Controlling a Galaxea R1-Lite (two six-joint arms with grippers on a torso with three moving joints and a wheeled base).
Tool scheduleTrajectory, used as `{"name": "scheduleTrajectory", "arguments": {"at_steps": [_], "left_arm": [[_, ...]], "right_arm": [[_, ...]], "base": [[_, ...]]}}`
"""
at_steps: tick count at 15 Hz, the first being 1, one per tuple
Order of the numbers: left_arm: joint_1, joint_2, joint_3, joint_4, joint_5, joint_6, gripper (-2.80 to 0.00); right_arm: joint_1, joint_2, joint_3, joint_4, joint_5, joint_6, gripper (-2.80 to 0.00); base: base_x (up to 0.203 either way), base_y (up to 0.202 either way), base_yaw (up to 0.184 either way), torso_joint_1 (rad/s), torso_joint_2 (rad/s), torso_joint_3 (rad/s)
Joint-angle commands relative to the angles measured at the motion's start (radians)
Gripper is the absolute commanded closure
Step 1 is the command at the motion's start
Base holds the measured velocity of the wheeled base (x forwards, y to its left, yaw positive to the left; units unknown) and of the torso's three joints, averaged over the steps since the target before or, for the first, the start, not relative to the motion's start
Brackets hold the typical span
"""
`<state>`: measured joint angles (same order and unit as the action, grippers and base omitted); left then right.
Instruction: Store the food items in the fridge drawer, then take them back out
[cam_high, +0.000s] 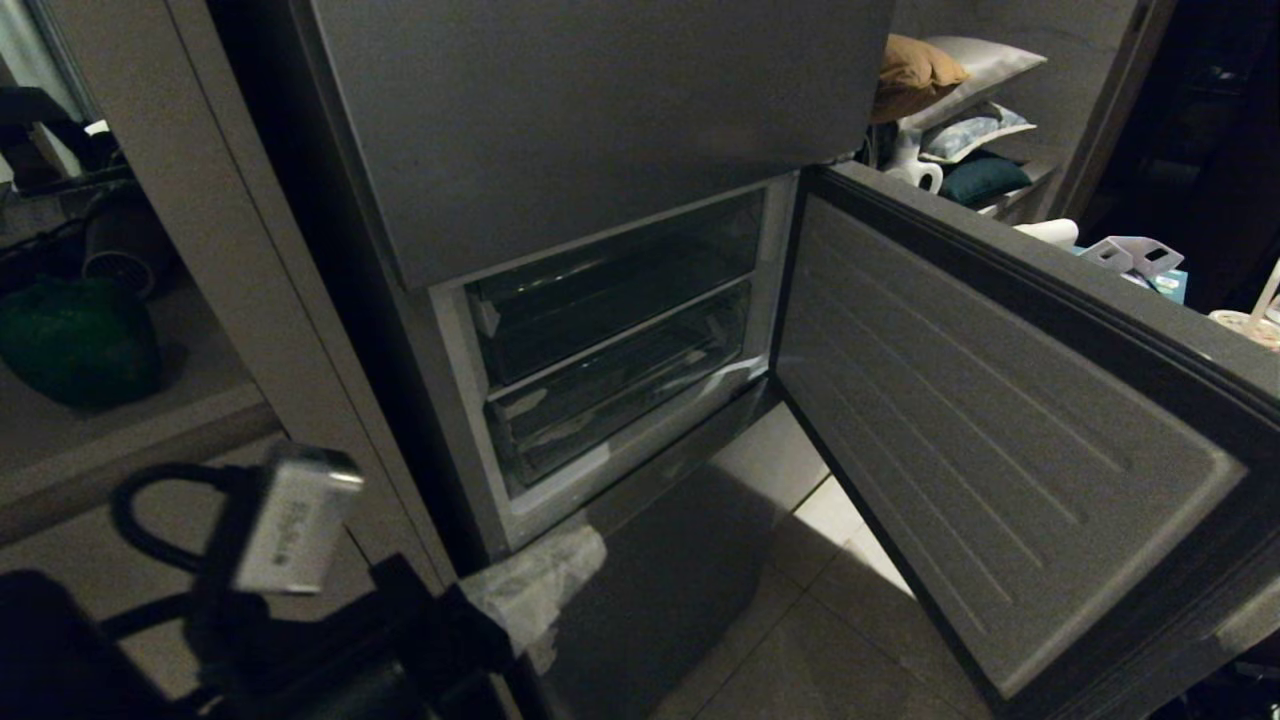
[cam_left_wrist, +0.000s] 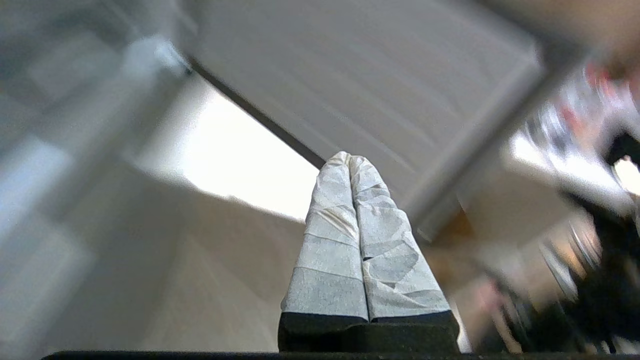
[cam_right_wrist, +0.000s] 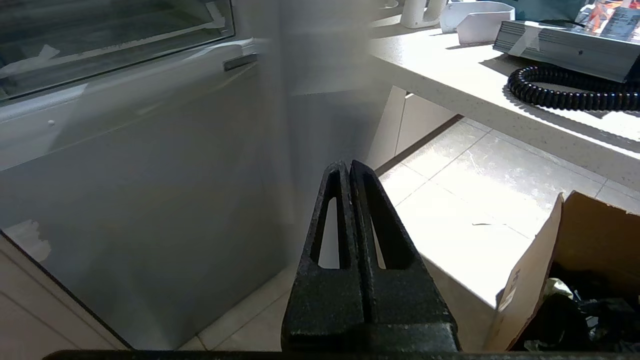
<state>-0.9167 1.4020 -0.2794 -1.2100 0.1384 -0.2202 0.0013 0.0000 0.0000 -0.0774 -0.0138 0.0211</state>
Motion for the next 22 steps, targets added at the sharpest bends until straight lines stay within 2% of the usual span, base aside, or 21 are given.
{"name": "scheduleTrajectory", "arguments": {"at_steps": [1, 4, 6, 8, 9, 11, 14, 17, 19, 20, 22], "left_arm": [[0.152, -0.199, 0.000, 0.003, 0.023, 0.023, 0.00], [0.412, -0.449, -0.011, 0.101, 0.047, 0.086, 0.00], [0.635, -0.592, -0.038, 0.261, 0.051, 0.105, 0.00], [0.809, -0.693, -0.038, 0.403, 0.042, 0.119, 0.00], [0.874, -0.738, -0.017, 0.450, 0.033, 0.142, 0.00], [0.924, -0.799, 0.083, 0.485, 0.025, 0.201, 0.00], [0.936, -0.850, 0.254, 0.589, 0.011, 0.289, 0.00], [0.930, -1.012, 0.270, 0.912, -0.112, 0.318, 0.00], [0.924, -1.145, 0.249, 1.192, -0.189, 0.321, 0.00], [0.922, -1.194, 0.233, 1.262, -0.189, 0.318, 0.00], [0.920, -1.332, 0.233, 1.295, -0.170, 0.340, 0.00]], "right_arm": [[0.000, 0.002, 0.029, -0.001, 0.000, 0.000, 0.00], [0.000, 0.000, 0.029, 0.001, 0.000, -0.003, 0.00], [0.000, 0.001, 0.029, 0.001, 0.000, -0.003, 0.00], [0.000, 0.002, 0.029, 0.001, 0.000, -0.003, 0.00], [0.000, 0.002, 0.029, 0.001, 0.000, -0.003, 0.00], [0.000, 0.002, 0.029, 0.001, 0.000, -0.003, 0.00], [0.000, 0.002, 0.029, 0.001, 0.000, -0.003, 0.00], [0.000, 0.002, 0.029, 0.001, 0.000, -0.003, 0.00], [0.000, 0.002, 0.029, 0.001, 0.000, -0.001, 0.00], [0.000, 0.002, 0.029, 0.001, 0.000, -0.001, 0.00], [0.000, 0.002, 0.029, 0.001, 0.000, -0.003, 0.00]], "base": [[0.000, 0.000, 0.000, 0.000, 0.00, 0.000], [0.000, 0.000, 0.000, 0.000, 0.00, 0.000], [0.000, 0.000, 0.000, 0.000, 0.00, 0.000], [0.000, 0.000, 0.000, 0.000, 0.00, 0.000], [0.000, 0.000, 0.000, 0.000, 0.00, 0.000], [0.000, 0.000, 0.000, 0.000, 0.00, 0.000], [0.000, 0.000, 0.000, 0.000, 0.00, 0.000], [0.000, 0.000, 0.000, 0.000, 0.00, 0.000], [0.000, 0.000, 0.000, 0.000, 0.00, 0.000], [0.000, 0.000, 0.000, 0.000, 0.00, 0.000], [0.000, 0.000, 0.000, 0.000, 0.00, 0.000]]}}
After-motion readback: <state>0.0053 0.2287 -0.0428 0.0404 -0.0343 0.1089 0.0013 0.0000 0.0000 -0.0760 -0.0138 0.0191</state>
